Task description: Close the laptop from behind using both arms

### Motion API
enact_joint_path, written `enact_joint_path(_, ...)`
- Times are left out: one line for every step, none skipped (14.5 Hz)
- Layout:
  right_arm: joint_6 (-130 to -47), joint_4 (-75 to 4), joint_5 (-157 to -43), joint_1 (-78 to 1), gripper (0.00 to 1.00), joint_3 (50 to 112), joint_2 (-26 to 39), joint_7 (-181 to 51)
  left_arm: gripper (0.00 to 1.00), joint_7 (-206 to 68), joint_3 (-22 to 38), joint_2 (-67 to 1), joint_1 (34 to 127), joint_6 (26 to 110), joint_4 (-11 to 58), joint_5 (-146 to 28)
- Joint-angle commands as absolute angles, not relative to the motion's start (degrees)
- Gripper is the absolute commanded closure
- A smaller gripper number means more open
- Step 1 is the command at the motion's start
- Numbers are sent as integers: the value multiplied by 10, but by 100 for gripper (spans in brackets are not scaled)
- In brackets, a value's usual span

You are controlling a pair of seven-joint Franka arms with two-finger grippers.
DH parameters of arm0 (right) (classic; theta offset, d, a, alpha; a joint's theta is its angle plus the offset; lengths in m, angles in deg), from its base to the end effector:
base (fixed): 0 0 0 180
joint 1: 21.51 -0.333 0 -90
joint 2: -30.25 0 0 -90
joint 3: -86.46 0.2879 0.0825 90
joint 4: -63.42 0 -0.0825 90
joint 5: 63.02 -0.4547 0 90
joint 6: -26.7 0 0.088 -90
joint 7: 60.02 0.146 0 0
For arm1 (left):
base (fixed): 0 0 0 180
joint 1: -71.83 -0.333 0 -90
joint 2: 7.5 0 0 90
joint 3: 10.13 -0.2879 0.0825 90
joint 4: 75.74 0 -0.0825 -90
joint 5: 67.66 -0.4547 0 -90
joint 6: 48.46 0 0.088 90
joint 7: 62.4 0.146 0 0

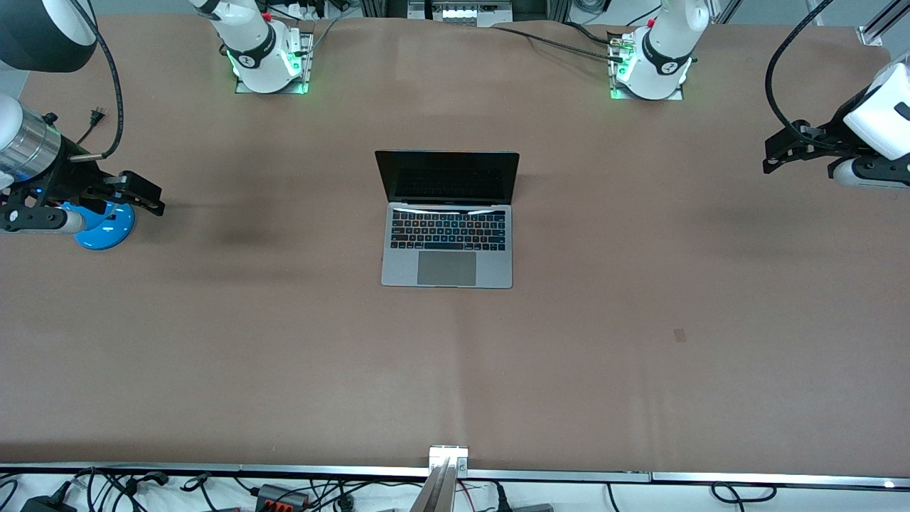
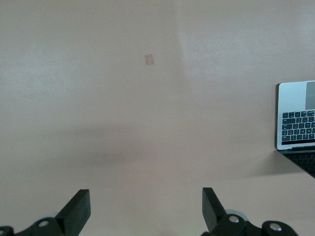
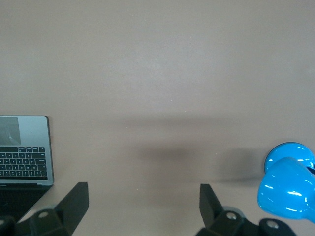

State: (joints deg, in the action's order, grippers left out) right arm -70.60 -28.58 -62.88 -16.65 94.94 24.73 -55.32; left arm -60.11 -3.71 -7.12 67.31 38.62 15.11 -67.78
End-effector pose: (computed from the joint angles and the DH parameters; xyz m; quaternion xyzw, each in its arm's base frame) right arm 0.6575 0.0386 0.4882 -0.9999 0.0096 0.0018 0.0058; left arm 0.6148 -0.0202 0.5492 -0.9989 0.0365 0.0296 0.0013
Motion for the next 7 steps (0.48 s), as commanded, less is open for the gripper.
enact_joint_path(-697, -274, -627, -165, 0, 953, 244, -554, 0, -606, -32, -60, 668, 384, 158, -681)
enact_joint_path(-697, -273, -627, -165, 0, 953, 244, -555, 0, -606, -32, -60, 668, 384, 158, -681)
enact_joint_path(-698, -274, -626, -165, 0, 953, 244, -555, 0, -606, -32, -60, 668, 384, 158, -681)
enact_joint_path(-698, -273, -626, -165, 0, 953, 244, -555, 0, -606, -32, -61, 668, 384, 158, -681)
enact_joint_path(-699, -273, -626, -165, 0, 953, 244, -555, 0, -606, -32, -60, 668, 384, 157, -681)
enact_joint_path(-699, -273, -626, -164, 0, 953, 244, -554, 0, -607, -32, -61, 668, 384, 156, -682)
enact_joint_path(-698, -273, -627, -165, 0, 953, 244, -551, 0, -602, -32, -62, 668, 381, 156, -682)
